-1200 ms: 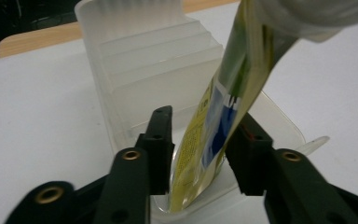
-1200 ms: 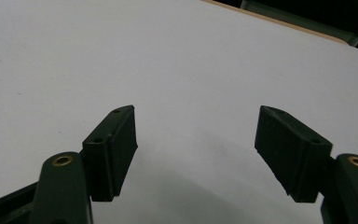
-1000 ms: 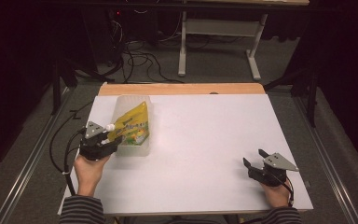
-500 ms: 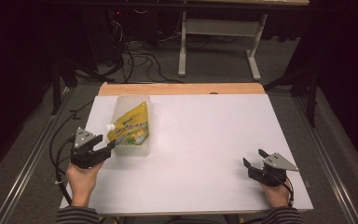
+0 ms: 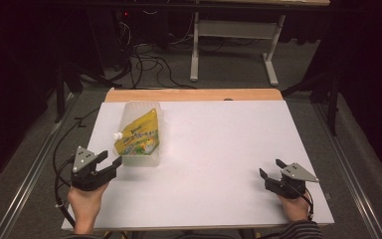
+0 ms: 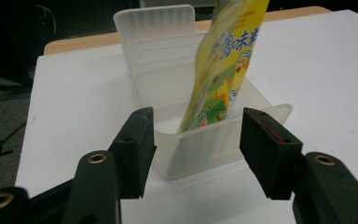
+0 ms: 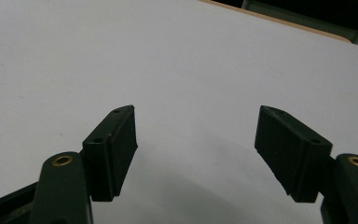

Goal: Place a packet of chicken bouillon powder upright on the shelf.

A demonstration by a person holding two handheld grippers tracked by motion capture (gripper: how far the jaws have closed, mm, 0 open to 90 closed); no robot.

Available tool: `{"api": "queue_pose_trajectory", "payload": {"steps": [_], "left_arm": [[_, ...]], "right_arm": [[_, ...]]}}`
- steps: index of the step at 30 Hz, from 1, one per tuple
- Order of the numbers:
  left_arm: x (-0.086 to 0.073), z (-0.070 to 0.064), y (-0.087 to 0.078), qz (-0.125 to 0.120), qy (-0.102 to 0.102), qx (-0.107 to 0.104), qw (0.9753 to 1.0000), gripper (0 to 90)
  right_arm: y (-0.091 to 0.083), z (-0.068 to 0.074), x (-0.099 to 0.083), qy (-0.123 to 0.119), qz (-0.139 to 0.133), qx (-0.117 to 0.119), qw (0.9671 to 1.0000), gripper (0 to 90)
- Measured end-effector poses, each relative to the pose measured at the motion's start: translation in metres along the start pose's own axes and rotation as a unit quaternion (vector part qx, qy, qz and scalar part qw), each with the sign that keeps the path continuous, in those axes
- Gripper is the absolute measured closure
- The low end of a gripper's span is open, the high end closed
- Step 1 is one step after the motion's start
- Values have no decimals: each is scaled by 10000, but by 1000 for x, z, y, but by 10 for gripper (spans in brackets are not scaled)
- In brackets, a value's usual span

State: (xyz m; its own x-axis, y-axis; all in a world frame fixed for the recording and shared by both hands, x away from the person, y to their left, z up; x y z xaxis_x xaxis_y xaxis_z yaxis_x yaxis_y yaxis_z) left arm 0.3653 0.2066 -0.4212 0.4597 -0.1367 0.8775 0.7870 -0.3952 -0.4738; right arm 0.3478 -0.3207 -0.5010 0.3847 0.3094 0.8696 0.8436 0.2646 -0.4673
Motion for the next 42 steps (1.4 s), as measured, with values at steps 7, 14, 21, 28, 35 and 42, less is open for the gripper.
{"api": "queue_pose_trajectory", "payload": {"steps": [7,14,21,28,35,42], "left_arm": [[-4,-10,0,-48,-12,-146,9999,454],[-8,-20,-3,-89,-15,-268,9996,444],[-10,-31,-4,-181,15,-406,9990,432],[-11,-42,0,-185,34,-536,9984,428],[-12,-54,6,-181,52,-724,9972,418],[-12,-68,12,-175,117,-891,9958,409]], "right_arm": [[0,-1,0,39,-11,-1,10000,304],[0,0,0,56,-23,1,10000,304],[-1,-1,0,67,-23,18,10000,305],[-1,-1,0,92,-36,39,9999,305],[-1,-2,0,106,-49,39,9999,305],[-1,-2,0,107,-33,38,9999,306]]}}
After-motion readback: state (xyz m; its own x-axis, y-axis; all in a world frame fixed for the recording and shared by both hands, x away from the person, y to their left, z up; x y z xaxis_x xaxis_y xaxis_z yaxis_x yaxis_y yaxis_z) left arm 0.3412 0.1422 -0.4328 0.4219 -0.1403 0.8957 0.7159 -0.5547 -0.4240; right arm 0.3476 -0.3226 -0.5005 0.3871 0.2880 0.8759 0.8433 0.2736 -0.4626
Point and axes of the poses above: each handheld gripper's, and its own axes: y roughly forward along the jaws, x roughly out of its top, z roughly to its left, the point moved 5 cm from there along y, roughly forward along the jaws, and after that the axes turned 2 degrees about -y, right-handed, at the moved point
